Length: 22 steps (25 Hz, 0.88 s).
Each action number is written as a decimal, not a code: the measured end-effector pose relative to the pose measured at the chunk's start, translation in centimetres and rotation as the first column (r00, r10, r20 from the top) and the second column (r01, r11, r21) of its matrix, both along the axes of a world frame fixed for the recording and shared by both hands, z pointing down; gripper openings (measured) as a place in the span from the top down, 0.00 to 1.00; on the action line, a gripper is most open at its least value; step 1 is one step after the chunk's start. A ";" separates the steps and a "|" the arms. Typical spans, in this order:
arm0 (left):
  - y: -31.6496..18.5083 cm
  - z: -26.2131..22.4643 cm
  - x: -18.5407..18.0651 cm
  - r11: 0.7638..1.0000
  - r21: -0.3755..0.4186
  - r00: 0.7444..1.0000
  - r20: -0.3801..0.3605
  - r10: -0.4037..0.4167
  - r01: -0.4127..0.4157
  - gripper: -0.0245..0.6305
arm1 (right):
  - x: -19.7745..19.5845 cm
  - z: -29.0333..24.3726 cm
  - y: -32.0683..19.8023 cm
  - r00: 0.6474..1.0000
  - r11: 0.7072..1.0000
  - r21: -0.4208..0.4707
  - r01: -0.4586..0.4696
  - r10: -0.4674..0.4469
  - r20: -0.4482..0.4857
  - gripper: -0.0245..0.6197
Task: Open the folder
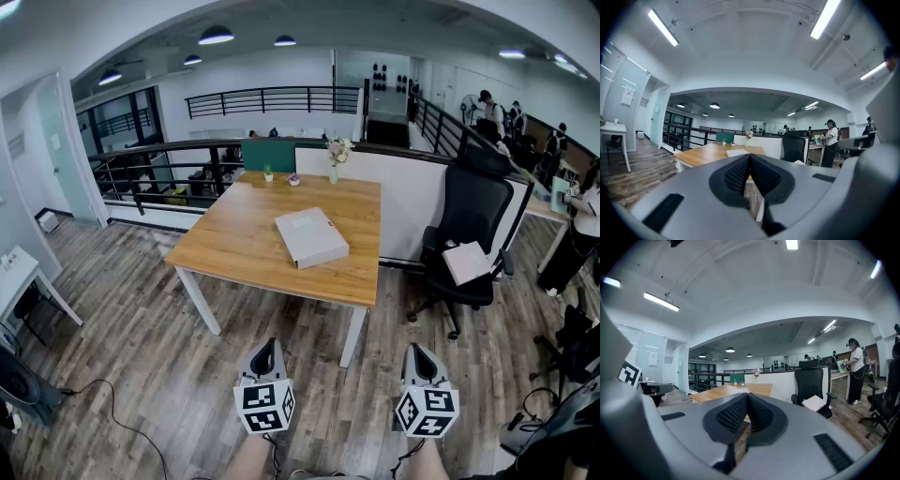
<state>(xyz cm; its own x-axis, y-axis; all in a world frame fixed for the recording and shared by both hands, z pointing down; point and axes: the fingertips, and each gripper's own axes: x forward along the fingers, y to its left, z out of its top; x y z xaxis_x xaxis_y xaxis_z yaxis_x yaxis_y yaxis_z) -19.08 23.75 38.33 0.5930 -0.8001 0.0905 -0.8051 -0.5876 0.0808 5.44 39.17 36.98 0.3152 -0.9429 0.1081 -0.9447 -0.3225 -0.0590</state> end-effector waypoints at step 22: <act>-0.6 1.1 -2.6 0.999 -0.042 0.999 -0.031 -0.029 0.028 0.97 | -2.3 1.1 -0.7 0.997 0.999 -0.017 0.030 -0.029 0.066 0.96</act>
